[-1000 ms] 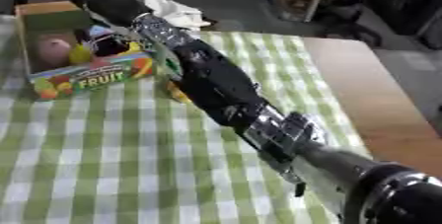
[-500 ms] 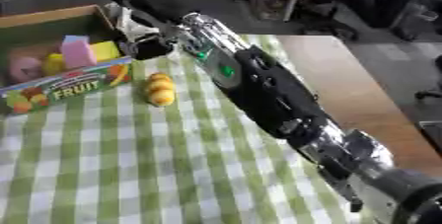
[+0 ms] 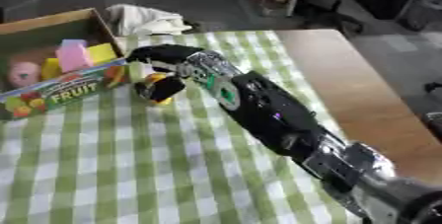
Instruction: Pick up objects on the table and place them in the box.
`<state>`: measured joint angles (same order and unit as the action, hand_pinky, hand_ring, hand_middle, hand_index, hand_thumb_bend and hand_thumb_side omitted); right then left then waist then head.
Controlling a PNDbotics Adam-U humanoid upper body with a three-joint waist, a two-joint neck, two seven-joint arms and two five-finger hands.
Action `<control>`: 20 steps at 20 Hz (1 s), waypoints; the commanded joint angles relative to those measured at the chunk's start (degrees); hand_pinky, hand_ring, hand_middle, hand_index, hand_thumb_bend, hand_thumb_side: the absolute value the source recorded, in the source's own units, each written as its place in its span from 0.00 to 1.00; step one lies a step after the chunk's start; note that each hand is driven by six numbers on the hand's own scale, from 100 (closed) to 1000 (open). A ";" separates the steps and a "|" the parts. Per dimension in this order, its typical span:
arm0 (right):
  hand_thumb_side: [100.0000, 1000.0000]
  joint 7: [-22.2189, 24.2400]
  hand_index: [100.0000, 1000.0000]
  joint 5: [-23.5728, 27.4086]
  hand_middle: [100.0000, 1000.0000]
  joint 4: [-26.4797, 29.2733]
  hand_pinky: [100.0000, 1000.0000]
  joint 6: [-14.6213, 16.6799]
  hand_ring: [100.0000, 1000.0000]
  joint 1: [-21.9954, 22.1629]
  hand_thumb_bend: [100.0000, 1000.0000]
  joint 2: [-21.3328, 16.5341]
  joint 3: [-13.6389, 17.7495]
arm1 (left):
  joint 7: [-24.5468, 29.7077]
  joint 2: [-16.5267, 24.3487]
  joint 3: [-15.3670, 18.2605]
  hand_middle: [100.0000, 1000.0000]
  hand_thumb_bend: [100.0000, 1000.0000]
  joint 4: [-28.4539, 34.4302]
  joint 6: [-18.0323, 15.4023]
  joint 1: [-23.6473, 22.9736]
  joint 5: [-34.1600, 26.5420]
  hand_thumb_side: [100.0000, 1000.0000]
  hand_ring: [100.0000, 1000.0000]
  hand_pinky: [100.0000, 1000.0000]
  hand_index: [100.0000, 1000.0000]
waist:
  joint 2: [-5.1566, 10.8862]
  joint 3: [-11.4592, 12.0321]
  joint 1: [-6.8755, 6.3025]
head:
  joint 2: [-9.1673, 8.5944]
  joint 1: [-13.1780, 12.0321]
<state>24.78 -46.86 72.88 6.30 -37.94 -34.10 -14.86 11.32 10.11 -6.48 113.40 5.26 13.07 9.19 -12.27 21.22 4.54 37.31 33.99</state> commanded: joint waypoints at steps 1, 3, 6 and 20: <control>0.53 -0.92 1.00 -5.09 1.00 -3.61 0.87 1.15 0.95 -1.52 0.00 -0.66 0.80 | -0.03 0.49 0.23 0.51 0.00 1.19 -0.12 0.20 0.06 0.70 0.60 0.57 0.78 | 0.89 0.03 -0.27 | 0.09 0.36; 0.57 -1.22 1.00 -8.61 1.00 -4.99 0.88 1.81 0.96 -1.52 0.00 -0.58 0.85 | -0.01 0.49 0.21 0.51 0.00 1.19 -0.11 0.21 0.08 0.70 0.60 0.57 0.78 | 0.90 0.05 -0.23 | 0.02 0.43; 0.63 0.04 1.00 -12.92 1.00 -6.94 0.87 3.29 0.97 -1.35 0.00 -0.38 0.91 | -0.05 0.50 0.24 0.51 0.00 1.19 -0.11 0.19 0.09 0.70 0.60 0.57 0.78 | 0.91 0.00 -0.24 | -0.08 0.57; 0.08 -13.12 0.88 -11.28 0.20 -0.71 0.67 -1.09 0.53 -2.21 0.02 -2.47 2.69 | -0.20 0.56 0.27 0.51 0.00 1.19 0.07 0.08 0.20 0.70 0.60 0.56 0.78 | 1.06 -0.24 -0.11 | -0.37 0.36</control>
<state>13.20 -59.54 69.67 5.73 -39.08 -33.96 -12.95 11.30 10.10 -6.49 113.40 5.28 12.71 9.22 -12.23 21.11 4.70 37.30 34.38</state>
